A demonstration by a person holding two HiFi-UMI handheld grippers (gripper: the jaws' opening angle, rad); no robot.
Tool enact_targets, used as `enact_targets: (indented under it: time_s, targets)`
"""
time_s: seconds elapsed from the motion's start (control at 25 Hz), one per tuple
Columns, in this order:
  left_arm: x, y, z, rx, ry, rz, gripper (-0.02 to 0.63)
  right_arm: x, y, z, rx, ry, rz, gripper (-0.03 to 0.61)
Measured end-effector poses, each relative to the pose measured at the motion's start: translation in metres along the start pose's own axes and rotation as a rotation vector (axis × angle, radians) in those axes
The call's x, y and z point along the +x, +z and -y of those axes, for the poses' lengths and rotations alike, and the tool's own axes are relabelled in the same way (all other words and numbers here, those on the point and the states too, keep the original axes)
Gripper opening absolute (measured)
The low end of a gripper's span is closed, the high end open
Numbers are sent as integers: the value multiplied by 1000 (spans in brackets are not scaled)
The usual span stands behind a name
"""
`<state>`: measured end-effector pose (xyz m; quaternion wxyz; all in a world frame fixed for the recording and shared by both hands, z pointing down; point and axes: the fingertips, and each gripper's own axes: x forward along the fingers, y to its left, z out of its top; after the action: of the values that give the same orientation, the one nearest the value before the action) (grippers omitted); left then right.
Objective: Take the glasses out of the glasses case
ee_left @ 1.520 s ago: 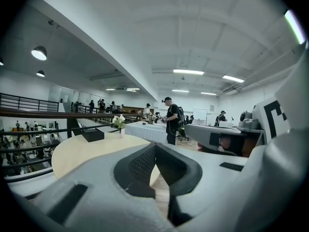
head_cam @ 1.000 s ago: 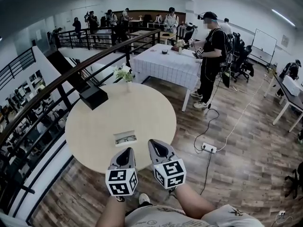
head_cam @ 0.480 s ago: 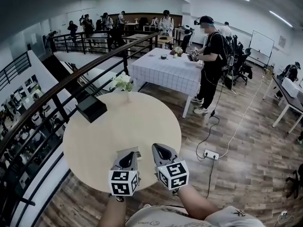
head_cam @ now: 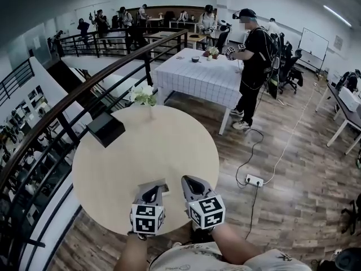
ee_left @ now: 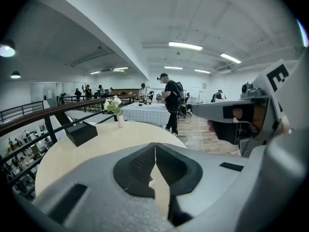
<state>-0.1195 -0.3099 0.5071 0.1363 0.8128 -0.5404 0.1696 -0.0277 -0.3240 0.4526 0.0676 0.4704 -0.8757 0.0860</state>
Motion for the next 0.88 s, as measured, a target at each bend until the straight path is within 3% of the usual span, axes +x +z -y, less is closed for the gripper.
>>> enact_targets:
  time_s: [0.48, 0.76, 0.88]
  targets:
    - [66, -37, -16, 298, 24, -188, 15, 61, -24, 16, -19, 126, -102, 15]
    - [96, -62, -37, 337, 47, -285, 15, 87, -47, 25, 30, 190, -183, 15]
    - [104, -77, -43, 378, 37, -336, 44, 91, -61, 31, 34, 197, -222, 15]
